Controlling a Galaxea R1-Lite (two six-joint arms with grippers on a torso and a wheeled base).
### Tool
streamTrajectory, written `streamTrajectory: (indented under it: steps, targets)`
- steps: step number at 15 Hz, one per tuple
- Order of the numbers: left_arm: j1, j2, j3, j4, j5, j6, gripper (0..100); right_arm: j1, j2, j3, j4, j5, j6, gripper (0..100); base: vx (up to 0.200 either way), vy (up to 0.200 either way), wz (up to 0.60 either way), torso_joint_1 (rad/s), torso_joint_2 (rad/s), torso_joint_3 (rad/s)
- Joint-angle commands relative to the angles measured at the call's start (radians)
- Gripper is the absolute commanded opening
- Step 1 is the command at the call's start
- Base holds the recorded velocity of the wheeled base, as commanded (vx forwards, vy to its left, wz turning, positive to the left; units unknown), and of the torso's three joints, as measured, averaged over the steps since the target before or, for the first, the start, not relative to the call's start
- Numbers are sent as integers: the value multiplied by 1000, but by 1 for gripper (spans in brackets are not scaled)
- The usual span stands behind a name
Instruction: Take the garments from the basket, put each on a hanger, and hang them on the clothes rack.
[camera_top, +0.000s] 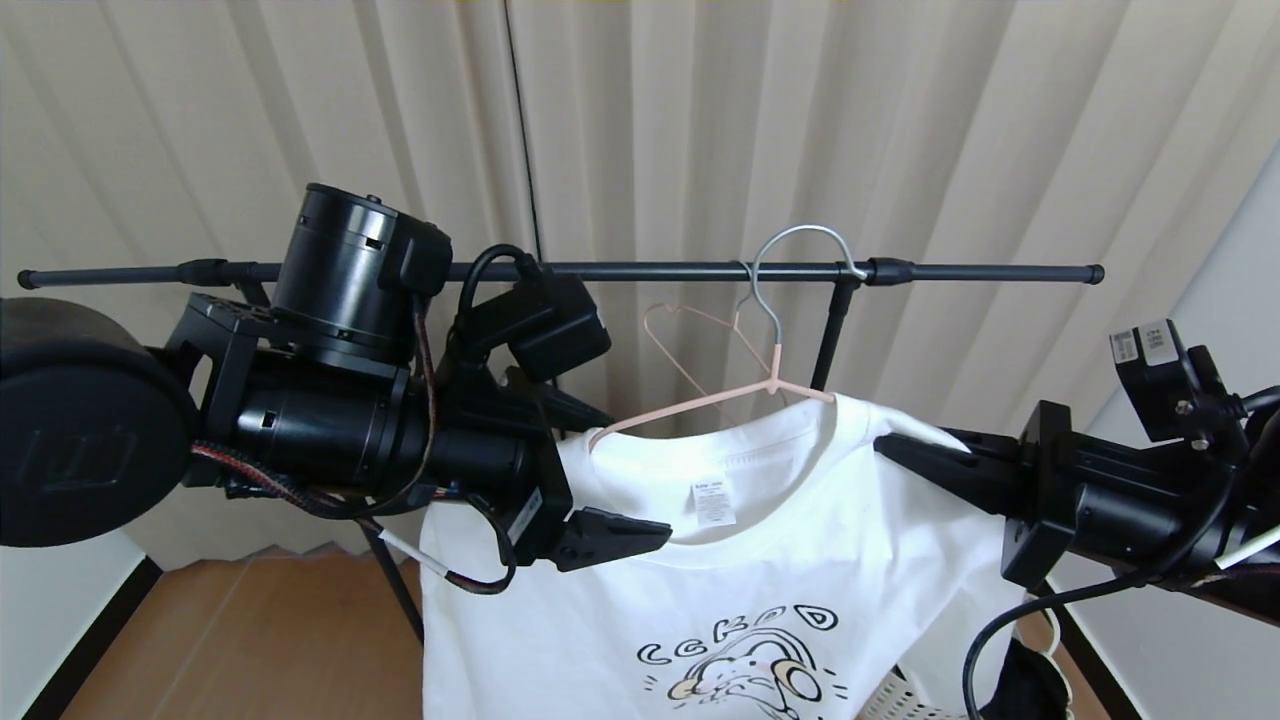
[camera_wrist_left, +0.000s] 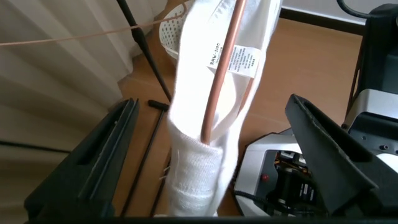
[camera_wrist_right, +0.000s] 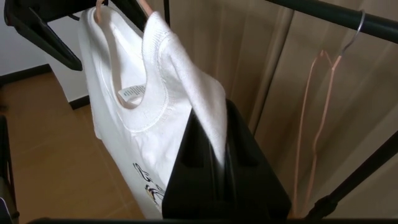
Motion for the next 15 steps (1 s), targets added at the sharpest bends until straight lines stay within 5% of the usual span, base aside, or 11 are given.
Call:
streamTrajectory:
  steps: [1, 11, 12, 15]
  targets:
    - [0, -2, 2, 0, 1, -1, 0, 0, -6, 0, 0, 1, 0, 0, 0, 0, 0, 0, 0, 0]
    - [6, -81, 68, -4, 11, -11, 0, 2, -8, -1, 0, 0, -3, 0, 0, 0, 0, 0, 0, 0]
    - [6, -82, 68, -6, 12, -12, 0, 2, -8, -3, 1, 0, -1, 100, 0, 0, 0, 0, 0, 0]
    - [11, -96, 68, -11, 14, -11, 0, 0, -9, 0, 1, 0, -3, 100, 0, 0, 0, 0, 0, 0]
